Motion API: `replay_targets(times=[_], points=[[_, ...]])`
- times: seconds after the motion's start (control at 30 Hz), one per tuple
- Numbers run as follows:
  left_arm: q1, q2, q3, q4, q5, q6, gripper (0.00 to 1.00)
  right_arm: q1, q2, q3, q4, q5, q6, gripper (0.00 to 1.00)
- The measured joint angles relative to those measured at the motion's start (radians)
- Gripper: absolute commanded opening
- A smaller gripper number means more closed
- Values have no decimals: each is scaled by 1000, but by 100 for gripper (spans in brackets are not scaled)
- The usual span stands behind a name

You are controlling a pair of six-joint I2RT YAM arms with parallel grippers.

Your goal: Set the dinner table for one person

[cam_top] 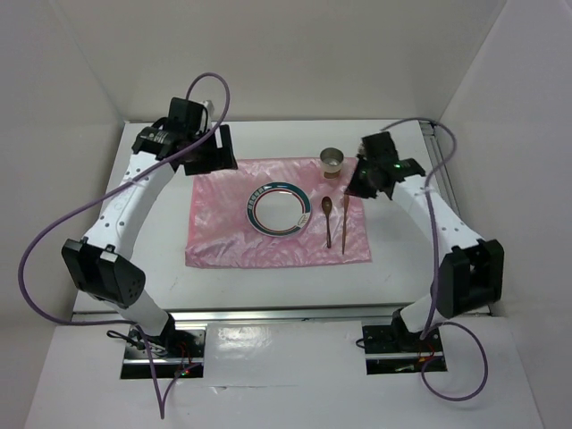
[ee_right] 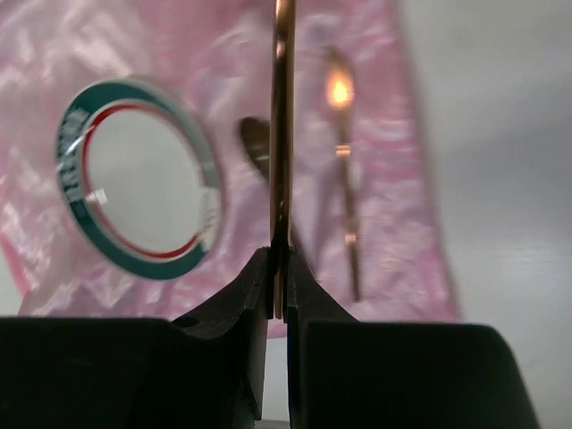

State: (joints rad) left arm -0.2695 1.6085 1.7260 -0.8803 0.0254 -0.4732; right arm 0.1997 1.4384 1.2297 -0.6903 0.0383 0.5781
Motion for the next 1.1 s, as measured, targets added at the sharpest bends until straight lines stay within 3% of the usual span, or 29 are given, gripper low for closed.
replay_targets(times=[0.2,0.4,0.63,0.87,0.97,1.0,1.03,1.1], points=[[14,-6,119,-55,-11,-6,90,320,248,252,25,-84,7,0],[24,-116,95,-35,-51,-63,88,513,535,531,62,-172,31,0],[42,-226,58,-24,-68,-110,87,606,835,801,109,-242,71,0],[60,-237,40,-25,-75,-111,87,612,978,835,164,-286,130,0],[67,-242,24,-26,-77,-110,87,614,1015,840,180,-303,148,16],[69,-244,19,-27,-77,-110,87,614,1021,840,181,-307,153,29],[71,-244,19,-31,-77,-110,87,614,1023,840,180,-310,159,35],[77,-245,19,-33,-78,-110,87,614,1023,840,183,-312,166,43]])
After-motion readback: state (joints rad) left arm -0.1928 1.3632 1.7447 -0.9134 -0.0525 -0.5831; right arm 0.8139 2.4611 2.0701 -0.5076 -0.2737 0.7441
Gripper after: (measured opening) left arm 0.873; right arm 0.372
